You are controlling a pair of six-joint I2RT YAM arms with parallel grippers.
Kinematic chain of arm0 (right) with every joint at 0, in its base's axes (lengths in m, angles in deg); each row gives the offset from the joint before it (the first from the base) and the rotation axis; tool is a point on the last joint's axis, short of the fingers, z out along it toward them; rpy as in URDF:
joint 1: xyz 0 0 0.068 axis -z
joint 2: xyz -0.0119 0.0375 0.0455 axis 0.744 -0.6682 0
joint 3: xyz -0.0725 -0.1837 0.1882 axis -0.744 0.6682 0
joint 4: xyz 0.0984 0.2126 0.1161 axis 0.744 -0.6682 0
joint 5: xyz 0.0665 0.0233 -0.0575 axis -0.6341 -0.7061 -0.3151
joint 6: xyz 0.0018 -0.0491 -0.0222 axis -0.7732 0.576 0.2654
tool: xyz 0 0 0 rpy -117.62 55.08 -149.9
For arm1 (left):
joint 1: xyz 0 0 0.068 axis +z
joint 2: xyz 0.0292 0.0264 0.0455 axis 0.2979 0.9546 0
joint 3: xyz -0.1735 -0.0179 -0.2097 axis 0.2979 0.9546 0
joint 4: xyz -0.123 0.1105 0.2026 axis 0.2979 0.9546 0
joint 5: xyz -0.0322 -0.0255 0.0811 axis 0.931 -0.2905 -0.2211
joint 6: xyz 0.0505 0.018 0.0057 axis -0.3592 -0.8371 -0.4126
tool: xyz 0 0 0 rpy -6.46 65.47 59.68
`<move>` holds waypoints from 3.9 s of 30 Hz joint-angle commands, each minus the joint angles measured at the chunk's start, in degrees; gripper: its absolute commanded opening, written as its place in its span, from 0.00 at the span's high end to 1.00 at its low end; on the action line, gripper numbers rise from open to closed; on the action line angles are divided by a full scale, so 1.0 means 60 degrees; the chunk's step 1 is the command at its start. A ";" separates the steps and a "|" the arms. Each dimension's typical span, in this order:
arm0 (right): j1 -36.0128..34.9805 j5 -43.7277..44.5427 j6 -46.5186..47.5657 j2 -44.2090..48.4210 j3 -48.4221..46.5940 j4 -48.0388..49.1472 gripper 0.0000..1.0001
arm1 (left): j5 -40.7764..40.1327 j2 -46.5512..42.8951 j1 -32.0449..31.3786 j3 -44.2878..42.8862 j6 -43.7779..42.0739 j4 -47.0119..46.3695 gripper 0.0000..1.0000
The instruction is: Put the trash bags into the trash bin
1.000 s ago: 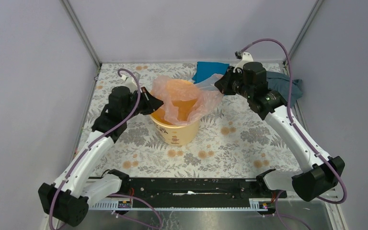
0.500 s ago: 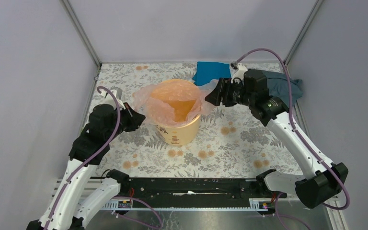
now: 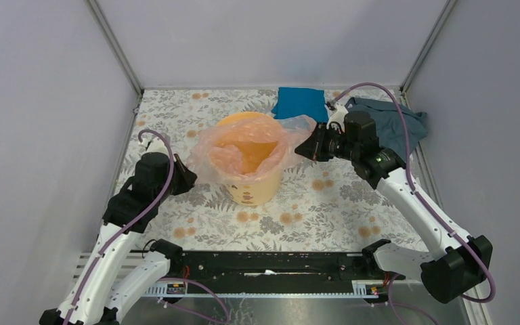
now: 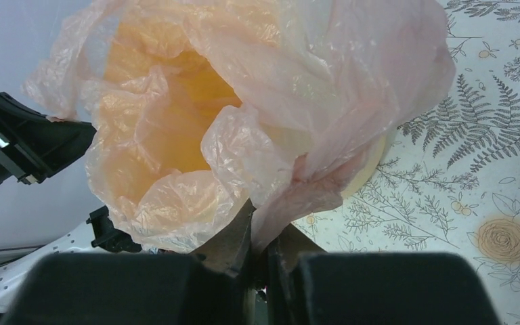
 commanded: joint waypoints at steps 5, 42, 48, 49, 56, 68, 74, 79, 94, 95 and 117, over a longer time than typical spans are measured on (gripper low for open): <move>0.0009 0.0282 0.0236 -0.0001 0.0582 0.1017 0.90 | -0.0490 0.0130 0.0004 0.0672 0.0532 -0.0304 1.00; 0.0984 0.0378 0.1489 -0.1993 -0.2476 0.0401 0.17 | -0.0412 0.3524 0.0018 -0.3882 -0.2063 -0.0469 0.15; 0.1237 0.0528 0.1567 -0.2277 -0.2209 0.0635 0.12 | -0.1076 0.3484 0.0085 -0.3636 -0.2018 -0.0486 0.28; 0.1314 0.0393 0.1521 -0.2370 -0.2189 0.0699 0.12 | -0.1112 0.3499 0.0115 -0.3583 -0.2018 -0.0498 0.31; 0.1387 -0.0876 0.0849 -0.3087 -0.2079 0.1919 0.45 | -0.0916 0.3748 0.0369 -0.3515 -0.1960 -0.0925 0.47; 0.1389 -0.0360 -0.0099 -0.4149 -0.2303 0.3248 0.98 | 0.0122 0.5076 0.1232 -0.3875 -0.1711 -0.1950 0.58; 0.1386 0.0124 -0.0404 -0.4902 -0.2550 0.3628 1.00 | 0.1148 0.5800 0.1785 -0.3832 -0.1220 -0.2549 0.64; 0.1386 -0.0354 -0.0851 -0.5443 -0.2927 0.3957 1.00 | 0.1256 0.5940 0.1953 -0.3515 -0.1091 -0.2898 0.58; 0.1053 -0.0456 -0.0894 -0.5639 -0.2524 0.3988 1.00 | 0.1892 0.5098 0.2415 -0.0116 -0.0209 -0.4402 0.70; 0.1051 -0.0405 -0.0942 -0.5678 -0.2523 0.3974 1.00 | 0.2019 0.5132 0.2412 -0.0038 -0.0166 -0.4483 0.71; 0.1357 -0.0045 -0.0944 -0.5943 -0.1942 0.4042 1.00 | 0.3338 0.4304 0.2585 0.1705 0.0875 -0.6162 1.00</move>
